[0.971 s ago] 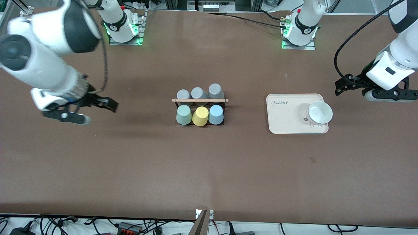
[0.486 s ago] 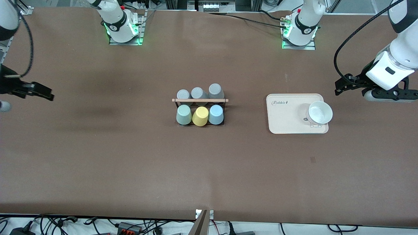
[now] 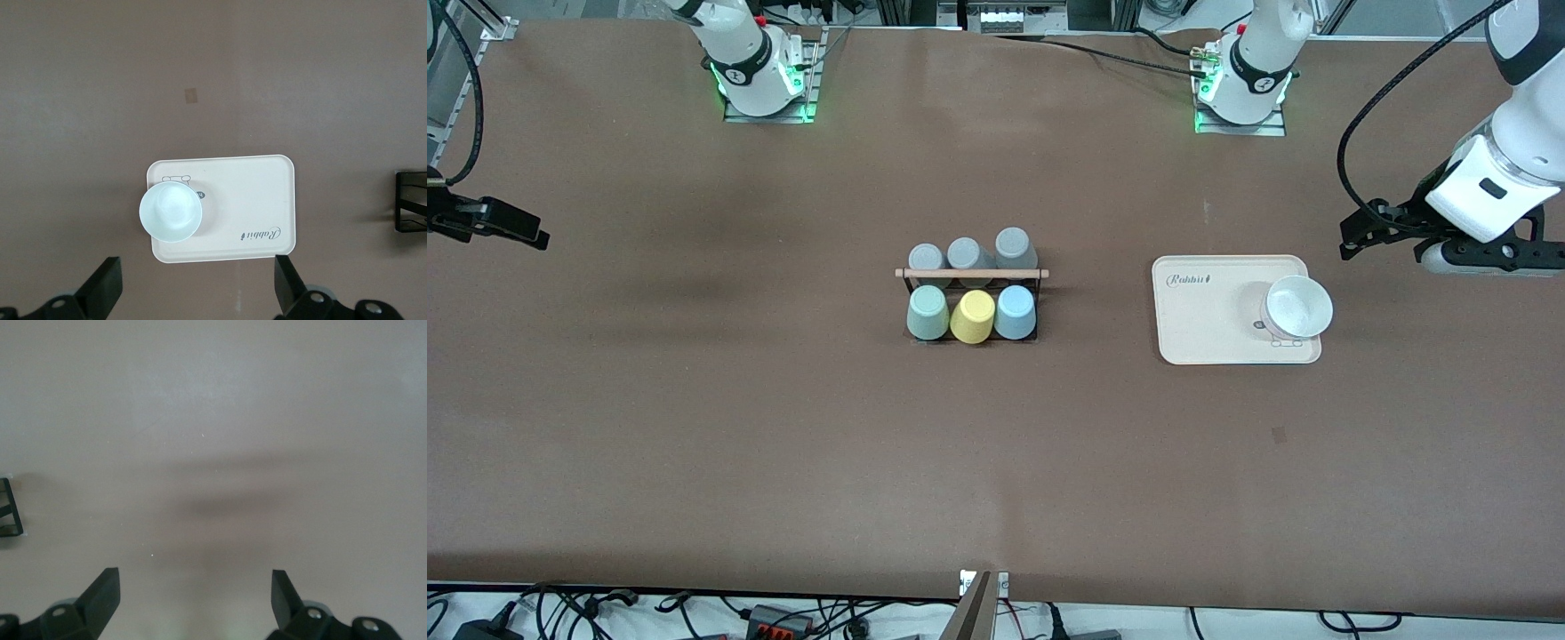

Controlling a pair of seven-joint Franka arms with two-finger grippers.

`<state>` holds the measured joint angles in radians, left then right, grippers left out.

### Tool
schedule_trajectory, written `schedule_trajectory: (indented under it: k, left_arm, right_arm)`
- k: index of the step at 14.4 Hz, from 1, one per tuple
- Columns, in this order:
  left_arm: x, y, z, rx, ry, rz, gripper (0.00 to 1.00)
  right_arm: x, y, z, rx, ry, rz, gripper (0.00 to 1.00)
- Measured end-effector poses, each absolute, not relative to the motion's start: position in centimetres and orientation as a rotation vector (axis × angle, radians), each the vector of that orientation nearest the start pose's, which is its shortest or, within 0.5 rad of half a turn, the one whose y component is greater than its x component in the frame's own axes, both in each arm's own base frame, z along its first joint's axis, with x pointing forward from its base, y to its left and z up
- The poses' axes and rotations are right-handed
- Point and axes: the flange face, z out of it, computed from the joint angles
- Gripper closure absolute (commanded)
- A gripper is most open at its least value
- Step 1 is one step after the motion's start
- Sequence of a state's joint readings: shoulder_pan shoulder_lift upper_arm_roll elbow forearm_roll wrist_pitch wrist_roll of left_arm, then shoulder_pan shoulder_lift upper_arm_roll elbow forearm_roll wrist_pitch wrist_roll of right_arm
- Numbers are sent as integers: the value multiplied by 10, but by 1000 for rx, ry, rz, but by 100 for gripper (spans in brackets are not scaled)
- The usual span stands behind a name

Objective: Hang scattered cups on rack with three cups

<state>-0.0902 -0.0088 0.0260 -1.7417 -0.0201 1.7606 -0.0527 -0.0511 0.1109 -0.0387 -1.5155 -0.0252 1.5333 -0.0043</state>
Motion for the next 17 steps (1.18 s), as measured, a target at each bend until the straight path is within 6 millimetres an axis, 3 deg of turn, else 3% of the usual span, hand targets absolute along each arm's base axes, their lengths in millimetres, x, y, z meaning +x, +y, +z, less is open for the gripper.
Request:
schedule_trajectory:
  k: [5,17]
  left_arm:
    - [562,-38,565,-3163,12,-42,0]
    - [562,-38,565,-3163,12,-44,0]
  right_arm:
    - [580,-42,586,-3163,103,144,0]
    - [581,-43,587,-3164,108,132,0]
